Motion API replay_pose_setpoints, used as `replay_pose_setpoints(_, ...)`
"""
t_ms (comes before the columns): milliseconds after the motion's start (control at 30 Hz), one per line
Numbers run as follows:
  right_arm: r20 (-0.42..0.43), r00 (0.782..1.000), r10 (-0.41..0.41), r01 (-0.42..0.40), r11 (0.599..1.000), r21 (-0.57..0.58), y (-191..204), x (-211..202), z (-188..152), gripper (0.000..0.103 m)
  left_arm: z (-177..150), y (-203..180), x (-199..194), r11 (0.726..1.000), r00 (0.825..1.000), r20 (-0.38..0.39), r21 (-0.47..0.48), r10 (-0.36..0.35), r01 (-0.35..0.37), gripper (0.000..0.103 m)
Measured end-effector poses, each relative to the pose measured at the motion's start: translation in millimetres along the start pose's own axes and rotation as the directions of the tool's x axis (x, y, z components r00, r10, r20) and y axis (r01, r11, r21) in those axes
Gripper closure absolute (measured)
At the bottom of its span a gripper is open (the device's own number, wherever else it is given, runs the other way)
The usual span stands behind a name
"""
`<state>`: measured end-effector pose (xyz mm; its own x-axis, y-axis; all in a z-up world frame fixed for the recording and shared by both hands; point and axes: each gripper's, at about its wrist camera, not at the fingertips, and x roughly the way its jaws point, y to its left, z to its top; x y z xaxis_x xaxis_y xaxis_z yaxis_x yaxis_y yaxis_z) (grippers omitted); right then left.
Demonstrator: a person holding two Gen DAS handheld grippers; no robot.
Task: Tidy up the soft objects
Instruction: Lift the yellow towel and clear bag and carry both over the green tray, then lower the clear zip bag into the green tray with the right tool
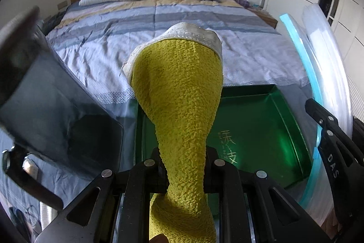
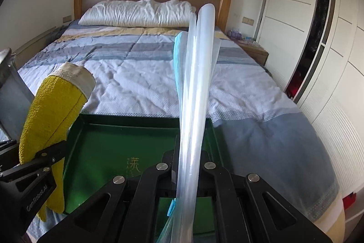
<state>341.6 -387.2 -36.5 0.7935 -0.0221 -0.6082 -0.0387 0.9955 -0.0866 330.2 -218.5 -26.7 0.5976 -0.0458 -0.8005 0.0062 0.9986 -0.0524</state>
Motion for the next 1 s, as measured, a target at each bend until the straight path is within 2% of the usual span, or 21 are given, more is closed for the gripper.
replay_pose_setpoints(200,-0.032,0.999,0.021,-0.02,1.0,0.01,-4.8,10.5,-3.0,0.1,4.6,1.4,11.8,1.0,1.0,-0.015,-0.005,0.02,-0.02,0.088)
replay_pose_setpoints(500,-0.085,0.991,0.107,-0.106,0.994,0.016,-13.4,26.7,-11.7,0.1,9.9,-0.9,30.4,0.999,0.997,-0.067,-0.025,0.032,-0.033,0.088)
replay_pose_setpoints(733,-0.131,0.987,0.09,-0.085,0.996,0.039,-24.1,46.3,-11.5,0.1,10.5,0.2,42.4,0.999,0.993,-0.109,-0.037,0.036,-0.04,0.088)
replay_pose_setpoints(1000,-0.166,0.983,0.079,-0.076,0.997,0.026,-22.7,61.9,-9.5,0.1,12.0,1.0,45.1,0.999,0.993,-0.115,-0.046,0.021,-0.027,0.089)
